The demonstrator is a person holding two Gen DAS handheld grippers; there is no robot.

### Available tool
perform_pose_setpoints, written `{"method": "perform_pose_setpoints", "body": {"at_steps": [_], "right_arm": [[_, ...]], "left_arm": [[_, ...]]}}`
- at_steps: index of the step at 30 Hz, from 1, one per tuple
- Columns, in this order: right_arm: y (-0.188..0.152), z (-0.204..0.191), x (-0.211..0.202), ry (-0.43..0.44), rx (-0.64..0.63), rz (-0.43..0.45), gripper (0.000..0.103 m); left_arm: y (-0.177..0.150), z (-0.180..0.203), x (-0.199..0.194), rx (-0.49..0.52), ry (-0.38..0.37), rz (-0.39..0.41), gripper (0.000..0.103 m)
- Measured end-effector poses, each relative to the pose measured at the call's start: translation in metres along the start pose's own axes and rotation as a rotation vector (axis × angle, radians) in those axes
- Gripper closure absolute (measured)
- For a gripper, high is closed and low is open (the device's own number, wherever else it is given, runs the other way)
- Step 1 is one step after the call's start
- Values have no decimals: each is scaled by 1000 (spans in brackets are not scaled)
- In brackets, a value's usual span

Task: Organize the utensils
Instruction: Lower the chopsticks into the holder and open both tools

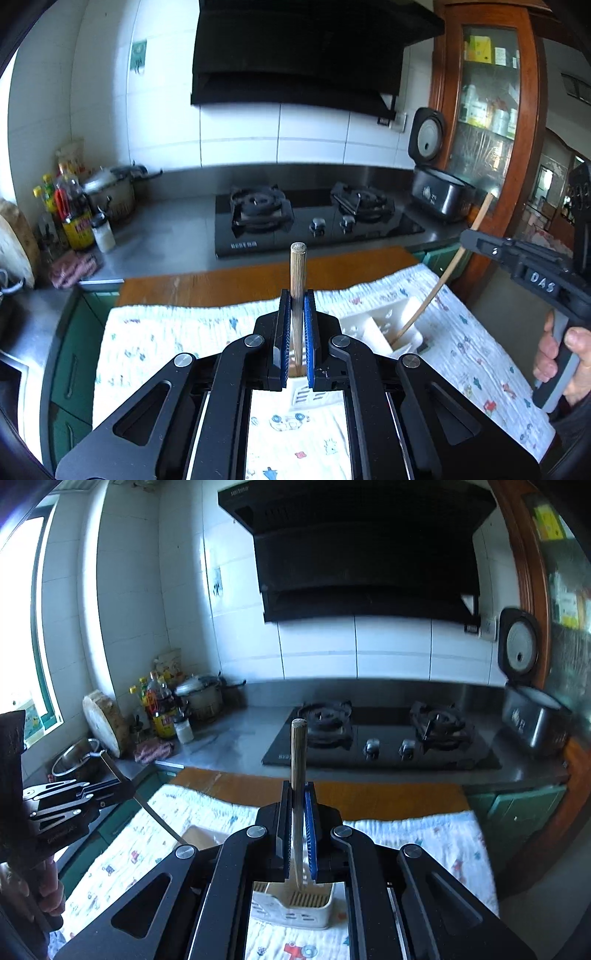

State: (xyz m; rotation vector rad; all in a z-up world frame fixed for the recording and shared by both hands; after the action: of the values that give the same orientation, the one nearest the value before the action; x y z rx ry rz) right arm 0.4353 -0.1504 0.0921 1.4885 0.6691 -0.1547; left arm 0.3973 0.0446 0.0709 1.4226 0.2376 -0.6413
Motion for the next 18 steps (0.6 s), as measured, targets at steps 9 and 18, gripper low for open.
{"method": "perform_pose_setpoints", "body": {"at_steps": [9,18], "right_arm": [[-35,-4,26,2,-13,-79,96],[-41,1,18,-21,-15,-67,73]], "left_arm": [[-28,-11,17,-31,-15,-54,97],[-34,-16,15,-59,-37,-53,85]]}}
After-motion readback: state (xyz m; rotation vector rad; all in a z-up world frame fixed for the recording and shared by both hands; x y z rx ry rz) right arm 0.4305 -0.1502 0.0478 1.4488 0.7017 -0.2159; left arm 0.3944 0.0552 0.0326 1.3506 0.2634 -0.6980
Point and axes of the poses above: each gripper's, at about its wrist camera, not at the fingertips, and x roughly the way its jaws point, z to its right, y to its top, the point moved 8 cm from there along x, roughly the way its jaws point, and after that the axes turned 8 degrees about -y, right-handed, at the moved point
